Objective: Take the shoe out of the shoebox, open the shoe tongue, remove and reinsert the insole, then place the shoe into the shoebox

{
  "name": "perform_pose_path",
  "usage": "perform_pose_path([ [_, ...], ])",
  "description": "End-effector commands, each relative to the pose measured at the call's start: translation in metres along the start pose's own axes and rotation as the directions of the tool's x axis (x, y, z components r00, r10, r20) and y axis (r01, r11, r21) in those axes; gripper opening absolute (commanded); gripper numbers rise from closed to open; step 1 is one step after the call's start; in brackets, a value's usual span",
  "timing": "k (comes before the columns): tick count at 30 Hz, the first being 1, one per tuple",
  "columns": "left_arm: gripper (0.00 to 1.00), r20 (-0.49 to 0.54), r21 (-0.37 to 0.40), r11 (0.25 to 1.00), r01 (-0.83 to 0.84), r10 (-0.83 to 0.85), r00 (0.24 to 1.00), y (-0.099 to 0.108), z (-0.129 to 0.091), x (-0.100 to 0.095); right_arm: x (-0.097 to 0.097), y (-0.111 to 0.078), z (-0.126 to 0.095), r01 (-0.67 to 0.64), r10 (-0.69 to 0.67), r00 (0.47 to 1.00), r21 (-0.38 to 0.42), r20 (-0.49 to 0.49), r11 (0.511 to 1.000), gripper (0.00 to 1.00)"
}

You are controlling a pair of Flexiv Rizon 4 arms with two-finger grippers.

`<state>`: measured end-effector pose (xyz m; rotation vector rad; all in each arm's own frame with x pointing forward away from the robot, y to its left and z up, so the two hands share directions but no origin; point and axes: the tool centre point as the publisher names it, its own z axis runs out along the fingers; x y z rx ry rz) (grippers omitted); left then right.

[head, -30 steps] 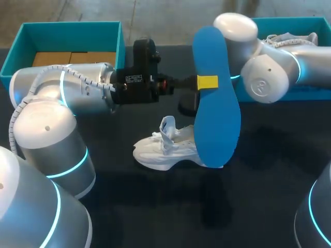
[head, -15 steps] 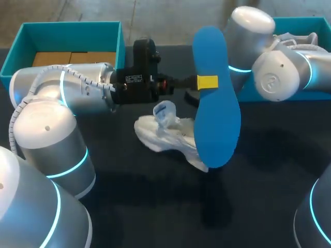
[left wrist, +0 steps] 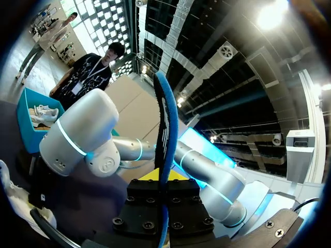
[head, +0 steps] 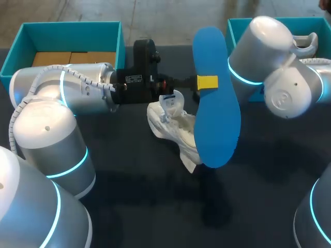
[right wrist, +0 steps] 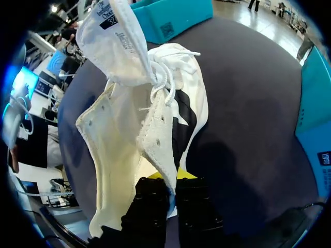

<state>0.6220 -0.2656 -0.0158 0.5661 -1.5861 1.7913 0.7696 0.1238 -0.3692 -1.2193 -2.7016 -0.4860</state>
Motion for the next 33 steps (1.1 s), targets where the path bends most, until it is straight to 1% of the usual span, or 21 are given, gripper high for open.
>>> perform_pose_path([
  [1,0.0,0.0,0.005,1.0,0.0,0.0,1.0,0.001,0.001,0.0,0.002,-0.003,-0.003,-0.001,0.001,1.0,-0.011,0.004,1.0,0.0],
  [14,0.0,0.0,0.005,1.0,0.0,0.0,1.0,0.001,0.001,0.0,0.002,-0.003,-0.003,-0.001,0.001,1.0,-0.011,0.004,1.0,0.0],
  [15,0.0,0.0,0.005,1.0,0.0,0.0,1.0,0.001,0.001,0.0,0.002,-0.004,-0.004,-0.072,0.072,0.997,0.001,0.016,0.997,0.0],
  [16,0.0,0.0,0.005,1.0,0.0,0.0,1.0,0.001,0.001,0.0,0.002,-0.004,-0.004,-0.104,0.105,0.994,-0.019,0.037,0.994,0.0],
  [17,0.0,0.0,0.005,1.0,0.0,0.0,1.0,0.001,0.001,0.0,0.004,-0.005,-0.005,-0.141,0.142,0.99,-0.037,0.015,0.989,0.0],
  [18,0.0,0.0,0.005,1.0,0.0,0.0,1.0,0.001,0.001,0.0,0.003,-0.006,-0.006,-0.205,0.206,0.978,-0.038,0.036,0.978,0.0],
  [19,0.0,0.0,0.005,1.0,0.0,0.0,1.0,0.001,0.001,0.0,0.004,-0.006,-0.007,-0.231,0.232,0.973,-0.064,0.015,0.971,0.0],
  [20,0.0,0.0,0.005,1.0,0.0,0.0,1.0,0.001,0.001,0.0,0.005,-0.007,-0.009,-0.288,0.29,0.957,-0.058,0.031,0.956,0.0],
  [21,0.0,0.0,0.005,1.0,0.0,0.0,1.0,0.001,0.001,0.0,0.005,-0.008,-0.01,-0.323,0.327,0.944,-0.074,0.045,0.943,0.0],
  [22,0.0,0.0,0.005,1.0,0.0,0.0,1.0,0.001,0.001,0.0,0.005,-0.009,-0.011,-0.352,0.357,0.934,-0.091,0.037,0.931,0.0],
  [23,0.0,0.0,0.005,1.0,0.0,0.0,1.0,0.001,0.001,0.0,0.006,-0.011,-0.012,-0.388,0.394,0.917,-0.095,0.061,0.917,0.0],
  [26,0.0,0.0,0.005,1.0,0.0,0.0,1.0,0.001,0.001,0.0,0.007,-0.014,-0.012,-0.43,0.443,0.895,-0.15,0.063,0.89,0.0],
  [30,0.0,0.0,0.005,1.0,0.0,0.0,1.0,0.001,0.001,0.0,0.009,-0.017,-0.011,-0.477,0.506,0.857,-0.226,0.096,0.849,0.0],
  [33,0.0,0.0,0.005,1.0,0.0,0.0,1.0,0.001,0.001,0.0,0.005,-0.018,-0.008,-0.505,0.539,0.837,-0.25,0.092,0.826,0.0],
])
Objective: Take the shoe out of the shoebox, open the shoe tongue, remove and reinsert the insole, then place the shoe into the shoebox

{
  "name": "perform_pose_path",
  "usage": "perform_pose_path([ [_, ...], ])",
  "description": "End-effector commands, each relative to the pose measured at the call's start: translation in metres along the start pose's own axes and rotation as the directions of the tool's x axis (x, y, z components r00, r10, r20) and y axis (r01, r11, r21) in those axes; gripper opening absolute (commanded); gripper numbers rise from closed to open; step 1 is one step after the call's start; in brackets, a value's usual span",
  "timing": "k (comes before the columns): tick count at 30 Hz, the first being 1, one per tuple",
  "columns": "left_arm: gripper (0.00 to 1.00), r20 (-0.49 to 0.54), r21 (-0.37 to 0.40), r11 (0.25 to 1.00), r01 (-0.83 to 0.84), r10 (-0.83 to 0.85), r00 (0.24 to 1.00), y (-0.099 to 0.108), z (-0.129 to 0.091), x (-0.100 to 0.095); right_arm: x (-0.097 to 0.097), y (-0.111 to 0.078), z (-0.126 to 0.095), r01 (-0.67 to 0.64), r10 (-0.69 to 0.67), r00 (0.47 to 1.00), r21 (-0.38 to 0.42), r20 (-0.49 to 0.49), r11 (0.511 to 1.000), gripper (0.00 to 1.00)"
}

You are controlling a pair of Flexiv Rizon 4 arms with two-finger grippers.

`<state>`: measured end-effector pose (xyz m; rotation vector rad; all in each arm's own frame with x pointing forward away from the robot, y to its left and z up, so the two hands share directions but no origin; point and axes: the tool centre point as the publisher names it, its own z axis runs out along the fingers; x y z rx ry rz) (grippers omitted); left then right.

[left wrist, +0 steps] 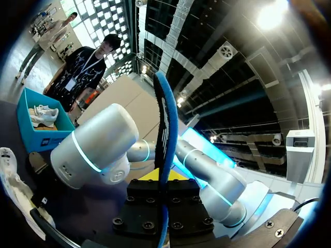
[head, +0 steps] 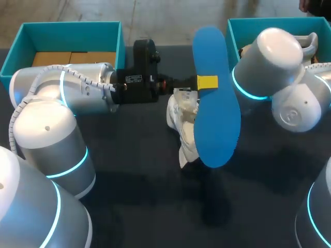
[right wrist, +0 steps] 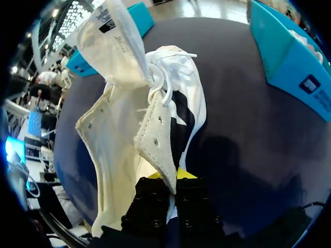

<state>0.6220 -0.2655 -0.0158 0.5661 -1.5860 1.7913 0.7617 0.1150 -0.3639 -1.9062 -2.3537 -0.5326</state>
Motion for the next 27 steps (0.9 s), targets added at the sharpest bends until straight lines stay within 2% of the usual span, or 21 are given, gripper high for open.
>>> perform_pose_path([
  [1,0.0,0.0,0.005,1.0,0.0,0.0,1.0,0.001,0.002,0.0,-0.001,-0.008,0.0,-0.077,0.081,0.996,-0.108,0.028,0.991,0.0],
  [12,0.0,0.0,0.005,1.0,0.0,0.0,1.0,0.001,0.002,0.0,0.004,0.004,0.011,-0.084,0.084,0.996,-0.103,-0.002,0.991,0.0],
  [27,0.0,0.0,0.005,1.0,0.0,0.0,1.0,0.001,0.002,0.0,0.0,0.006,0.021,-0.182,0.186,0.982,-0.114,0.027,0.977,0.0],
])
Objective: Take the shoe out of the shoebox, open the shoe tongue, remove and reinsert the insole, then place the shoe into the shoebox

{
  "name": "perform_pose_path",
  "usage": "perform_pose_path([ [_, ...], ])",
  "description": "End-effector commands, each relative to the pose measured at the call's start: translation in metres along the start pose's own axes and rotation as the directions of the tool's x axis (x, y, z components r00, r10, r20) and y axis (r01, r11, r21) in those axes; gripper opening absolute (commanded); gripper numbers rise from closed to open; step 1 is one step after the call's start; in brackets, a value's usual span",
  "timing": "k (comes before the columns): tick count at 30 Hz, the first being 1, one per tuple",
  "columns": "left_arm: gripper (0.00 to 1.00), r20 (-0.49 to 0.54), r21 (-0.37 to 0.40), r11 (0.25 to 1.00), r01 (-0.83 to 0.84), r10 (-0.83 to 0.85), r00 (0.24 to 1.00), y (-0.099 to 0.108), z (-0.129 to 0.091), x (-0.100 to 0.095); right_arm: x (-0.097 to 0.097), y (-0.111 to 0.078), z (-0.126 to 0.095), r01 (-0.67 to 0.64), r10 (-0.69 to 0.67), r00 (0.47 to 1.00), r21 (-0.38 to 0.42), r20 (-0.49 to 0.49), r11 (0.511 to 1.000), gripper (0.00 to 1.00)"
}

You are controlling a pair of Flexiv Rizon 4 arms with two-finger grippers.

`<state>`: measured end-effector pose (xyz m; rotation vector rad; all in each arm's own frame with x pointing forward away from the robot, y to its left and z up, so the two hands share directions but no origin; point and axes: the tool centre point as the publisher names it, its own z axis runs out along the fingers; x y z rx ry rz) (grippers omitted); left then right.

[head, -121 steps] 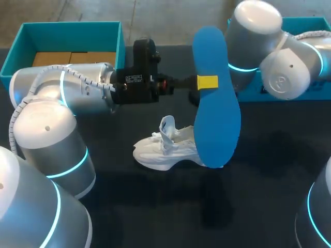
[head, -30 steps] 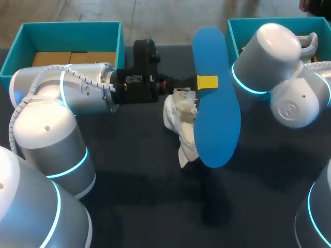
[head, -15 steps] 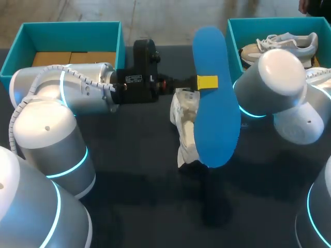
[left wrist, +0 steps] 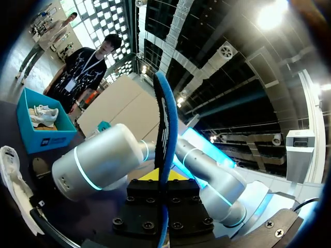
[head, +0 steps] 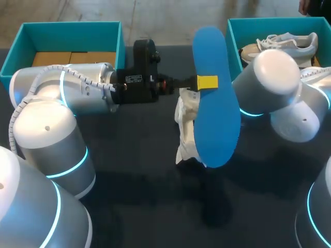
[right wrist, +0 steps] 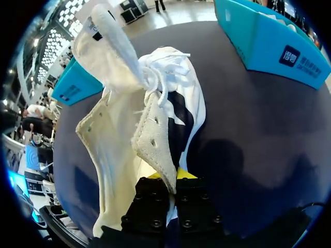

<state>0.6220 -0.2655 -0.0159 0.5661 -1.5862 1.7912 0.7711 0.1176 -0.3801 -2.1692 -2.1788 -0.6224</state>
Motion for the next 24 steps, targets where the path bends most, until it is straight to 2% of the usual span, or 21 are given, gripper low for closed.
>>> perform_pose_path([
  [1,0.0,0.0,0.005,1.0,0.0,0.0,1.0,0.0007,0.0015,0.0,0.0042,-0.001,0.0036,-0.001,0.001,1.0,-0.004,-0.002,1.0,0.0],
  [14,0.0,0.0,0.005,1.0,0.0,0.0,1.0,0.0007,0.0015,0.0,0.0037,-0.0019,0.0113,0.033,-0.033,0.999,0.018,-0.02,0.999,0.0],
  [15,0.0,0.0,0.005,1.0,0.0,0.0,1.0,0.0007,0.0015,0.0,0.0032,-0.002,0.0114,0.033,-0.032,0.999,0.018,-0.022,0.999,0.28],
  [16,0.0,0.0,0.005,1.0,0.0,0.0,1.0,0.0007,0.0015,0.0,0.003,-0.002,0.0114,0.034,-0.033,0.999,0.018,-0.024,0.999,0.41],
  [17,0.0,0.0,0.005,1.0,0.0,0.0,1.0,0.0007,0.0015,0.0,0.0023,-0.002,0.0114,0.036,-0.036,0.999,0.017,-0.03,0.999,0.47],
  [18,0.0,0.0,0.005,1.0,0.0,0.0,1.0,0.0007,0.0015,0.0,0.0017,-0.0021,0.0116,0.037,-0.036,0.999,0.018,-0.031,0.999,0.5],
  [22,0.0,0.0,0.005,1.0,0.0,0.0,1.0,0.0007,0.0015,0.0,-0.0008,-0.0017,0.0115,0.039,-0.039,0.999,0.021,-0.032,0.999,0.8],
  [24,0.0,0.0,0.005,1.0,0.0,0.0,1.0,0.0007,0.0015,0.0,-0.0013,-0.001,0.0081,0.035,-0.034,0.998,0.02,-0.046,0.999,0.81],
])
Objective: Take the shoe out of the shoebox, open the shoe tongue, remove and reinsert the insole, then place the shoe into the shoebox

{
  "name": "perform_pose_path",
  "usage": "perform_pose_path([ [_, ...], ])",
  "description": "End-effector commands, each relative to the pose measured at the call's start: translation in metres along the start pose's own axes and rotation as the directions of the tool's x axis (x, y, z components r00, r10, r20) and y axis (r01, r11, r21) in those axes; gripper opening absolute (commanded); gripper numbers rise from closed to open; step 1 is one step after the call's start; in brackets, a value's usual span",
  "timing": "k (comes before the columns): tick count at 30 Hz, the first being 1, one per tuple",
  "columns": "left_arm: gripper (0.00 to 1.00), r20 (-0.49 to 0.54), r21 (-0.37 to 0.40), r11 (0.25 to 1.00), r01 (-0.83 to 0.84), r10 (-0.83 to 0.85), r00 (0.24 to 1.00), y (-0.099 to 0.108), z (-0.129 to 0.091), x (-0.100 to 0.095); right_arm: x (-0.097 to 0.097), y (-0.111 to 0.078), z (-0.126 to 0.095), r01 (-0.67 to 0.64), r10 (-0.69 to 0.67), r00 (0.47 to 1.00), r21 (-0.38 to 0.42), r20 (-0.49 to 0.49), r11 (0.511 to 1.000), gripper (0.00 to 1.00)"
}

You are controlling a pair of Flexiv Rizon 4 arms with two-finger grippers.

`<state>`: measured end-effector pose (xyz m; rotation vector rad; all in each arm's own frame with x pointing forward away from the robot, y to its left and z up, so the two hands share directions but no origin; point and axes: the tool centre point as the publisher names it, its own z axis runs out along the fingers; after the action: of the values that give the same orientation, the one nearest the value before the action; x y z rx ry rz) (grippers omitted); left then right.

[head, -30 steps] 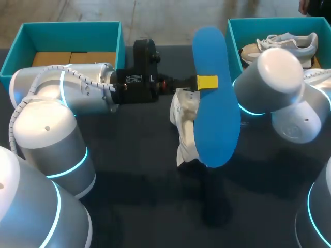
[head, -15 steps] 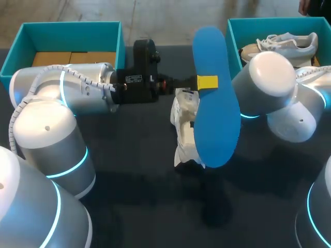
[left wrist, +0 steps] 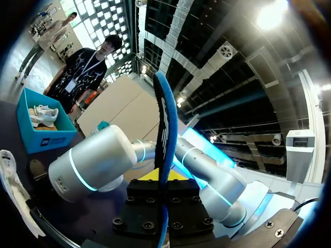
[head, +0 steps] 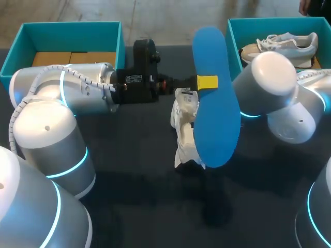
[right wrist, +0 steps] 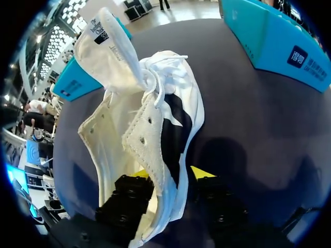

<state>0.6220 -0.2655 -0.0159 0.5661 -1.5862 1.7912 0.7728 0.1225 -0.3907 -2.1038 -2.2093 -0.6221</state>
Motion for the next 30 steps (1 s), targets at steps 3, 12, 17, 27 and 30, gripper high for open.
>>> perform_pose_path([
  [3,0.0,0.0,0.005,1.0,0.0,0.0,1.0,0.001,0.002,0.0,-0.001,0.002,-0.016,-0.024,0.024,0.996,-0.005,-0.087,1.0,1.0],
  [12,0.0,0.0,0.005,1.0,0.0,0.0,1.0,0.001,0.002,0.0,-0.003,0.009,-0.06,-0.053,0.047,0.957,-0.012,-0.288,0.999,1.0],
  [17,0.0,0.0,0.005,1.0,0.0,0.0,1.0,0.001,0.002,0.0,-0.003,0.015,-0.079,-0.039,0.023,0.919,-0.034,-0.394,0.999,1.0],
  [27,0.0,0.0,0.005,1.0,0.0,0.0,1.0,0.001,0.002,0.0,0.007,0.027,-0.102,0.074,-0.086,0.842,-0.043,-0.533,0.996,1.0],
  [30,0.0,0.0,0.005,1.0,0.0,0.0,1.0,0.001,0.002,0.0,0.007,0.027,-0.102,0.074,-0.086,0.842,-0.043,-0.533,0.996,1.0],
])
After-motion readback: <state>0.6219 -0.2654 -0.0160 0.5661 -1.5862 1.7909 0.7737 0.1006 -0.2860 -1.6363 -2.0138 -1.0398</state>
